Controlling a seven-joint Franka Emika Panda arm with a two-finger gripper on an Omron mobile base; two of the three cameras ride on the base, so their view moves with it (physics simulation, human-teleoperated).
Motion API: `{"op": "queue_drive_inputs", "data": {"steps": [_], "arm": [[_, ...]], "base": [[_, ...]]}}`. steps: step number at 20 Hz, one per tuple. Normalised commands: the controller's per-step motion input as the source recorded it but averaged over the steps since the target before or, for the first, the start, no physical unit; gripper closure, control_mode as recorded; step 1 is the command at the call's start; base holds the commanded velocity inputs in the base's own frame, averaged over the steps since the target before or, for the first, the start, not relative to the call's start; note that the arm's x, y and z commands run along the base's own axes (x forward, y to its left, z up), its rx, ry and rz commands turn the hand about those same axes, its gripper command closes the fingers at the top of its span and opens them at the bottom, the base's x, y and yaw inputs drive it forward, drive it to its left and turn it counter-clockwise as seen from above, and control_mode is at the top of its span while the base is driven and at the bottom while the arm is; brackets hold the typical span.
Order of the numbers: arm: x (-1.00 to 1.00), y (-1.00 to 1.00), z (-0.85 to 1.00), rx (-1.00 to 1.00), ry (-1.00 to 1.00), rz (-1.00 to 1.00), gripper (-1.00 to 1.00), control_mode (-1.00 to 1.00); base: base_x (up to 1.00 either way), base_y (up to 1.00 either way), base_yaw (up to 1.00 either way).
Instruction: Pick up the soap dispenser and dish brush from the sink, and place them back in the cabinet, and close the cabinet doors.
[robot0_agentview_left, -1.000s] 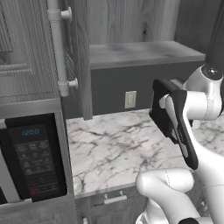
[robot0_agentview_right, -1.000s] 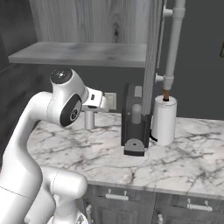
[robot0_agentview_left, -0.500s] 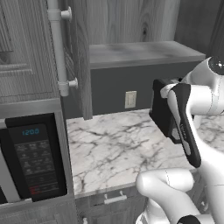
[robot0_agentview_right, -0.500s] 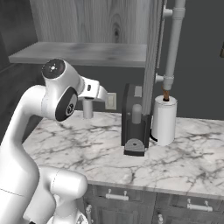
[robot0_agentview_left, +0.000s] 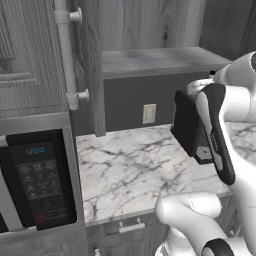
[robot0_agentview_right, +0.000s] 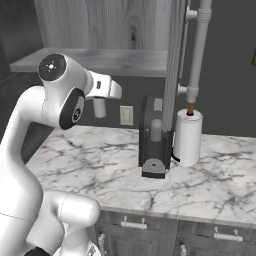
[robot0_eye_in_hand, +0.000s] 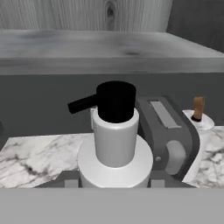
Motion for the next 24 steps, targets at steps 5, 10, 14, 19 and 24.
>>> {"op": "queue_drive_inputs", "data": {"steps": [5, 10, 14, 19, 24], "arm": [[0.1, 0.0, 0.53, 0.0, -0.1, 0.0, 1.0, -1.0], [0.36, 0.05, 0.42, 0.0, -0.04, 0.0, 1.0, -1.0], [0.38, 0.0, 0.46, 0.0, 0.0, 0.0, 1.0, -1.0], [0.33, 0.0, 0.43, 0.0, 0.0, 0.0, 1.0, -1.0], [0.37, 0.01, 0.08, 0.0, 0.0, 0.0, 1.0, -1.0]], "base": [[0.0, 0.0, 0.0], [0.0, 0.0, 0.0], [0.0, 0.0, 0.0], [0.0, 0.0, 0.0], [0.0, 0.0, 0.0]]}}
